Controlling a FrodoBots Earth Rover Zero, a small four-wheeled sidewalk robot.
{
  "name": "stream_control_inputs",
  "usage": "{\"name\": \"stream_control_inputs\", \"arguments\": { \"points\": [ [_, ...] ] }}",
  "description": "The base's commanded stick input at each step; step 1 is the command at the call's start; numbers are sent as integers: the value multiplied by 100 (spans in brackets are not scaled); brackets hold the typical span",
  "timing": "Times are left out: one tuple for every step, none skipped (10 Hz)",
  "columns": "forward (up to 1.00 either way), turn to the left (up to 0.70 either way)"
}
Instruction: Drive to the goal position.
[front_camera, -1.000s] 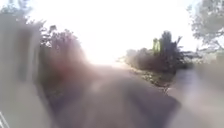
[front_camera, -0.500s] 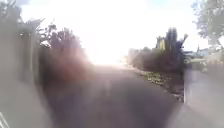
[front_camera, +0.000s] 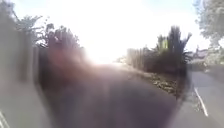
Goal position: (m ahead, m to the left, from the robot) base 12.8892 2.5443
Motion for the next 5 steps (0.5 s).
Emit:
{"name": "stream_control_inputs", "arguments": {
  "points": [
    [100, 0],
    [100, 0],
    [100, 0],
    [100, 0],
    [100, 0]
  ]
}}
